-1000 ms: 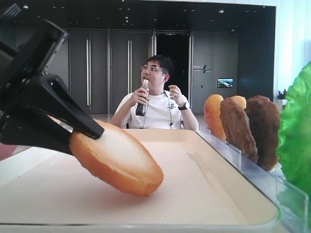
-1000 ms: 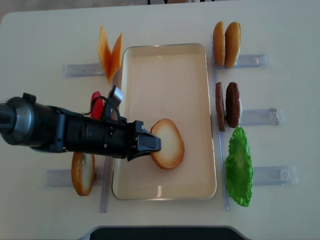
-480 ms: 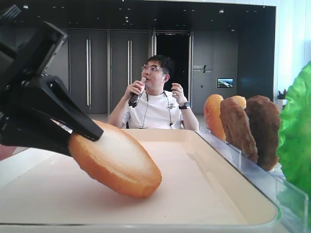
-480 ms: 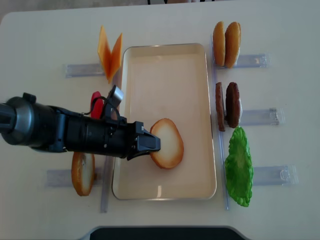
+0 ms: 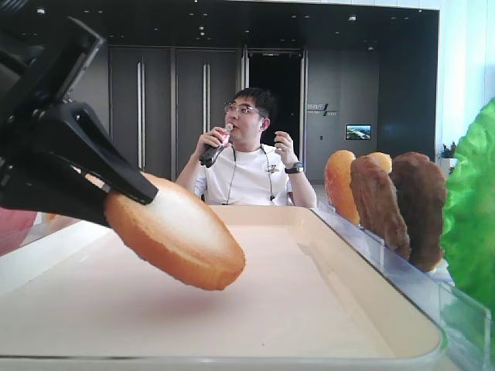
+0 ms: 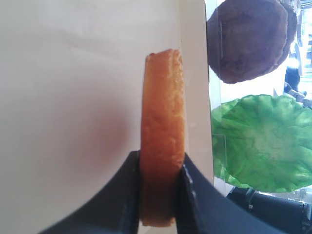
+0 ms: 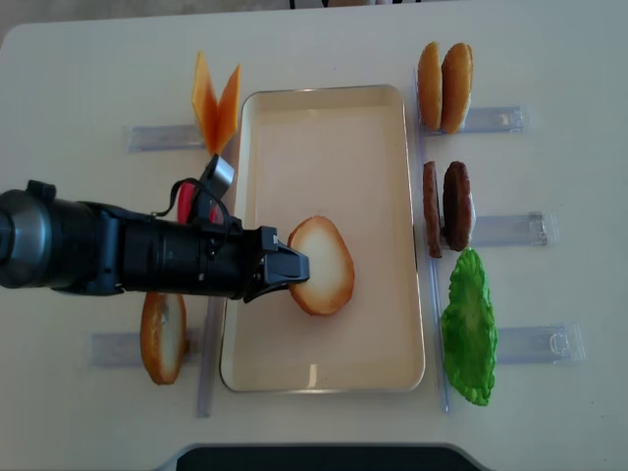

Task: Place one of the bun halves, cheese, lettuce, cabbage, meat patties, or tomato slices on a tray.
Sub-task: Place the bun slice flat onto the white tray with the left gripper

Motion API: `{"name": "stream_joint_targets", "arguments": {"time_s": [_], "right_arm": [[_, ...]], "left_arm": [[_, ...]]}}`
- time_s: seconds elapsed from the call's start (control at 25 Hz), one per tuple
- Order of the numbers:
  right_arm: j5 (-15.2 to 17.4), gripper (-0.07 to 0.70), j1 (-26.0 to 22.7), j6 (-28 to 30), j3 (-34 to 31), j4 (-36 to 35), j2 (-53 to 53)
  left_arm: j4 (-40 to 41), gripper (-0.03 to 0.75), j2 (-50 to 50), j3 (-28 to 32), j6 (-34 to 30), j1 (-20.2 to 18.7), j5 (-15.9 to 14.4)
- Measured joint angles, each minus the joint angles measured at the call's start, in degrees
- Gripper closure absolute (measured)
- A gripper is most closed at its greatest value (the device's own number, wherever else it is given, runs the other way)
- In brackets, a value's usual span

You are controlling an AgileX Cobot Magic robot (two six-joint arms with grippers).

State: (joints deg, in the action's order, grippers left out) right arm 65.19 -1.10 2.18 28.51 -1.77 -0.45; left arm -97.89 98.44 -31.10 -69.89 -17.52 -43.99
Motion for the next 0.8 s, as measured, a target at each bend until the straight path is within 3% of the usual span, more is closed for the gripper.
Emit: {"name": "stream_joint_targets", "arguments": {"time_s": [0.52, 0.8], "right_arm": [[0.0, 0.043, 0.0, 0.0, 0.0, 0.0, 0.0], [0.0, 0.043, 0.0, 0.0, 0.0, 0.0, 0.0]], "left_arm": [[0.68, 0.574, 0.0, 0.0, 4.17, 0.0, 0.05], [4.63, 0.574, 0.0, 0.0, 7.85, 0.0, 1.88]]}}
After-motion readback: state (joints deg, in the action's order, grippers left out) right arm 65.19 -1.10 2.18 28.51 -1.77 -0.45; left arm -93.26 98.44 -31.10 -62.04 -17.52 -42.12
